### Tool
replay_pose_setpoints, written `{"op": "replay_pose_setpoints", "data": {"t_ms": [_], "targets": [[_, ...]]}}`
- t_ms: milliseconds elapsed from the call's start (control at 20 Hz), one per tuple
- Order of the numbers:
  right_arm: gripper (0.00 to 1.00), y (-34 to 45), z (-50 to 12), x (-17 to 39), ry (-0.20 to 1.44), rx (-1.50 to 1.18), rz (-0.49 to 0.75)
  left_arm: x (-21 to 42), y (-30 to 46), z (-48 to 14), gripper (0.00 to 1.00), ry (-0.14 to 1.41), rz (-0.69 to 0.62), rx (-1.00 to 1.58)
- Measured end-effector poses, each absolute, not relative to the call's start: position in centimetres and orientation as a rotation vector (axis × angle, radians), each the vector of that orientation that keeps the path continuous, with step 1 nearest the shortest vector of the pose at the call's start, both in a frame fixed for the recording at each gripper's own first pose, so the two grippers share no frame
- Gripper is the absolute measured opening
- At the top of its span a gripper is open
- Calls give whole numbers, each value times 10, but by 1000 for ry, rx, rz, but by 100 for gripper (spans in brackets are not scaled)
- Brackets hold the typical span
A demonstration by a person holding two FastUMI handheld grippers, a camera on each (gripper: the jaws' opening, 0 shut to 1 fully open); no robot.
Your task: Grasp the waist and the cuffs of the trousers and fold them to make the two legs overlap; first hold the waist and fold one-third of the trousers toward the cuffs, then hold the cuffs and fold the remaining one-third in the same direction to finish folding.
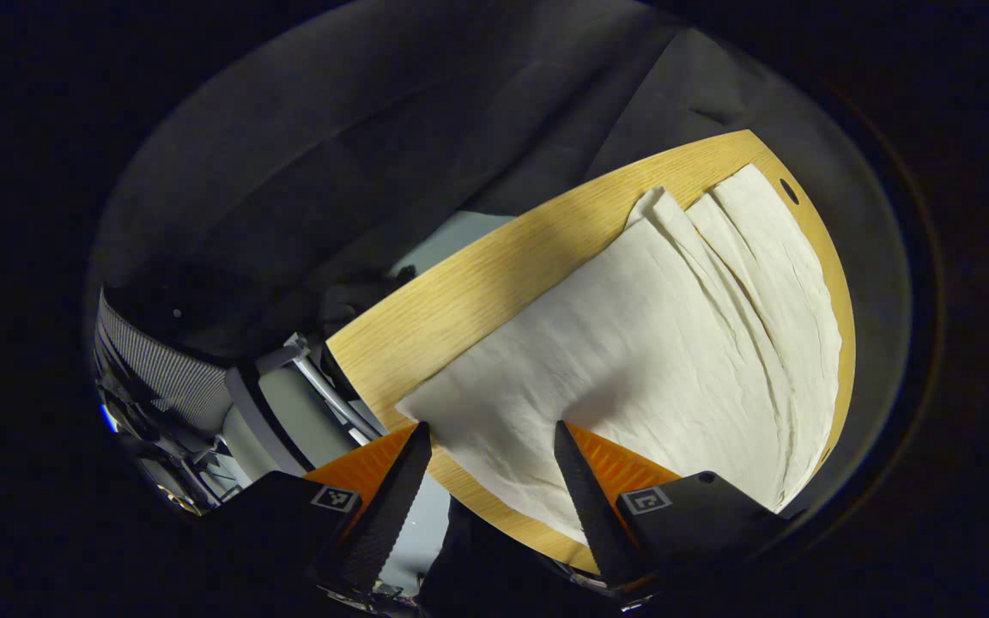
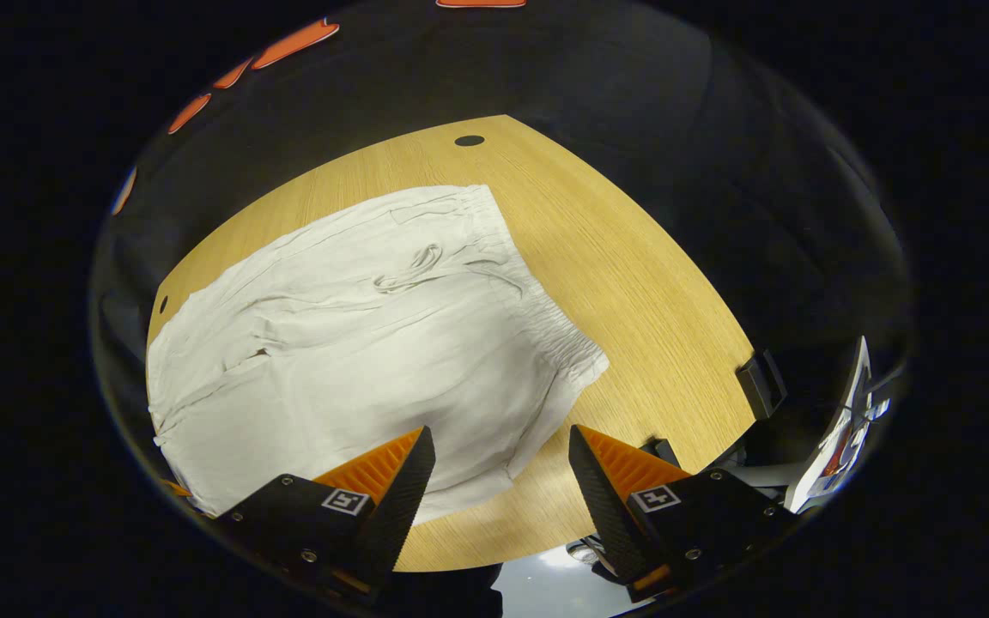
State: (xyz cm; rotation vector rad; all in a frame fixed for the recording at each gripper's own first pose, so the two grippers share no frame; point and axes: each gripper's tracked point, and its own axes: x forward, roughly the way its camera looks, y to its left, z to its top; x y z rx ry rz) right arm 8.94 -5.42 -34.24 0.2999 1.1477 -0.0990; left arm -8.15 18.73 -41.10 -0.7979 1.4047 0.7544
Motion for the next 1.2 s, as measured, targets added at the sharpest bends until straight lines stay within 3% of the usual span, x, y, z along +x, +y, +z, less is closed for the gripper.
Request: {"op": "replay_pose_setpoints", "data": {"t_ms": [50, 300, 350, 400, 550, 650, 750, 1200], "targets": [[95, -54, -343, 90, 1153, 309, -109, -82, 187, -419, 92, 1422, 749, -788], [95, -48, -347, 92, 1169, 348, -171, -59, 187, -414, 84, 1473, 714, -739], [95, -49, -348, 92, 1168, 348, -184, -55, 184, -414, 64, 1473, 706, -743], [95, -50, -348, 92, 1168, 347, -193, -48, 182, -413, 58, 1474, 696, -747], [95, -55, -353, 89, 1165, 356, -220, -44, 177, -415, 12, 1437, 663, -760], [87, -60, -360, 89, 1173, 403, -229, -40, 174, -412, 11, 1374, 648, -798], [84, -70, -368, 91, 1182, 439, -243, -43, 176, -408, 6, 1333, 659, -816], [71, -103, -402, 113, 1183, 525, -300, -4, 175, -364, 6, 1087, 604, -880]]}}
